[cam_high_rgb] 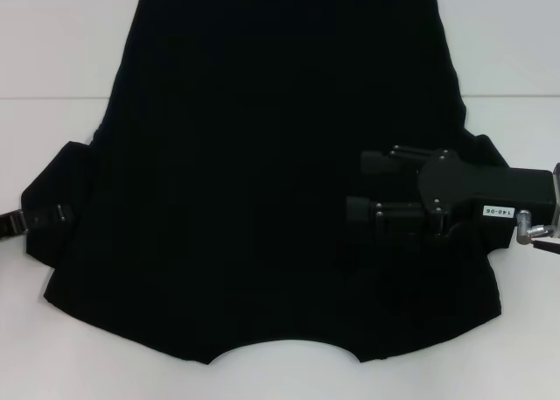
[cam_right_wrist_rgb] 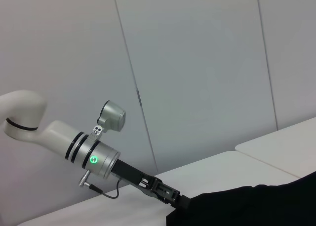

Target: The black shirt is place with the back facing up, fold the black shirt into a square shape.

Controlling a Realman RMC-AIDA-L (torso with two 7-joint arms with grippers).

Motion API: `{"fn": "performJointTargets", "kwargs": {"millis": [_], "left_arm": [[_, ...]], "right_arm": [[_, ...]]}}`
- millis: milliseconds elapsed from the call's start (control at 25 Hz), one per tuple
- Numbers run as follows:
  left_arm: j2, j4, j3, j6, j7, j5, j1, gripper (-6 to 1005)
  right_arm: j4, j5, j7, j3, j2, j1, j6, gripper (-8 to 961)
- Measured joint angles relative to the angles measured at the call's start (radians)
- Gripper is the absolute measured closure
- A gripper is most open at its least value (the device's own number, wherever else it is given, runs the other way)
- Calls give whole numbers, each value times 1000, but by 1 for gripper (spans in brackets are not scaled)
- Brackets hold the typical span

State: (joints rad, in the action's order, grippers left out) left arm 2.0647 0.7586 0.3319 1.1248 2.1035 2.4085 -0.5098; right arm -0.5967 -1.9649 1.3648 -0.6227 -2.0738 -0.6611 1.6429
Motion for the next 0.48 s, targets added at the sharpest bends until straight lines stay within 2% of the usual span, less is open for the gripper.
{"fn": "performJointTargets", "kwargs": {"millis": [480], "left_arm": [[1, 6, 53, -1, -21, 11, -6, 67]], "right_arm": [[-2, 0, 5, 0, 0, 2, 0, 73]]}}
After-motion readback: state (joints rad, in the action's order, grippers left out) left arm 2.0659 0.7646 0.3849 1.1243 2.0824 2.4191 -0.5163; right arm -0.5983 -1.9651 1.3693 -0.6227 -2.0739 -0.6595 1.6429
